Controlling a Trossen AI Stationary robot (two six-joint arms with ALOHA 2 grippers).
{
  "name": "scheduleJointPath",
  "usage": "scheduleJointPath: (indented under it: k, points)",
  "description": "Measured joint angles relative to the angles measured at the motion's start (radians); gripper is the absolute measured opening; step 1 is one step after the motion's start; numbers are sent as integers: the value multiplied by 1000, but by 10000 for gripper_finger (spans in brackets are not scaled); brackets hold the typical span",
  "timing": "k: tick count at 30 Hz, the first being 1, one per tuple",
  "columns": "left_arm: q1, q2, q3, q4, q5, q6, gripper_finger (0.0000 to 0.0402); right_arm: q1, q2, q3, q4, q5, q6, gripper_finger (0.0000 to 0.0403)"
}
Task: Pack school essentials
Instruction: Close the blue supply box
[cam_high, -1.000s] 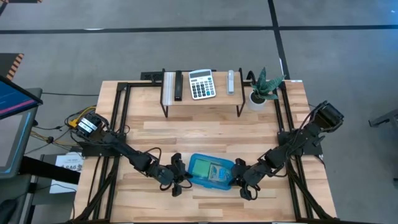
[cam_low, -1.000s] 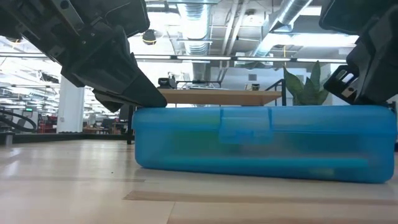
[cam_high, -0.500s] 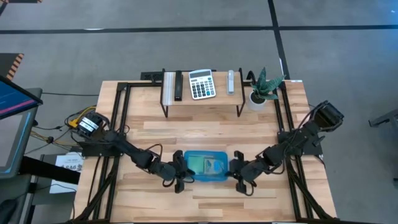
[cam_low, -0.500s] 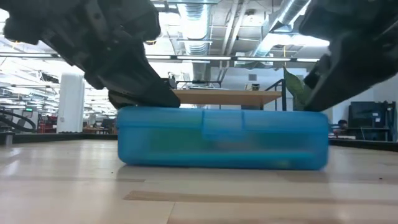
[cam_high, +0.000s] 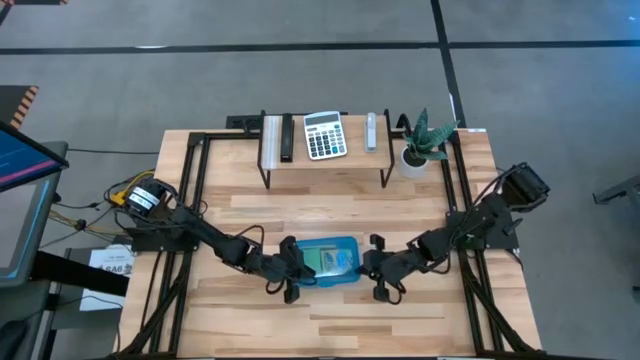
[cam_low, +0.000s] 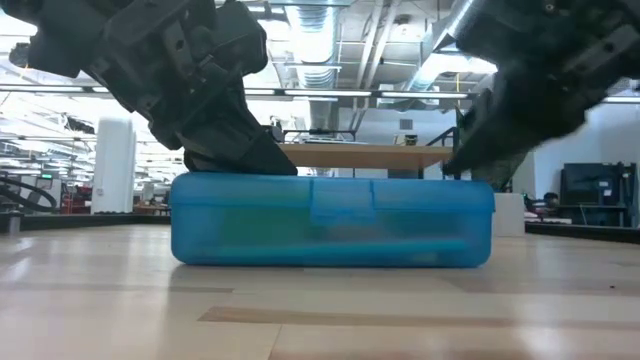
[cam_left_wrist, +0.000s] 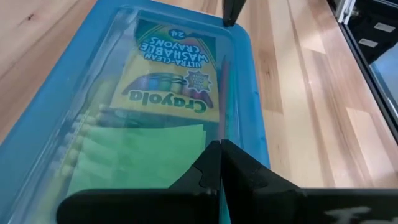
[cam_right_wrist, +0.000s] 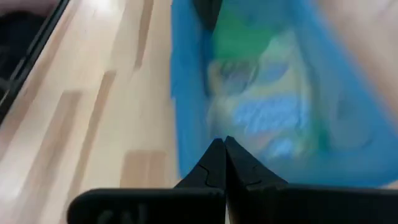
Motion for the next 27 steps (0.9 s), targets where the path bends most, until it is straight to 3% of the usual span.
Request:
scheduleJointPath:
  k: [8, 17, 27]
  points:
    - [1, 0, 0, 0, 0, 3, 0, 30, 0, 1, 88, 239, -158, 7]
    - [2, -1, 1, -13, 5, 9, 0, -6, 16, 2, 50, 186, -138, 7]
    - [1, 4, 4, -77, 19, -20, 0, -53, 183, 11, 128, 143, -69, 8]
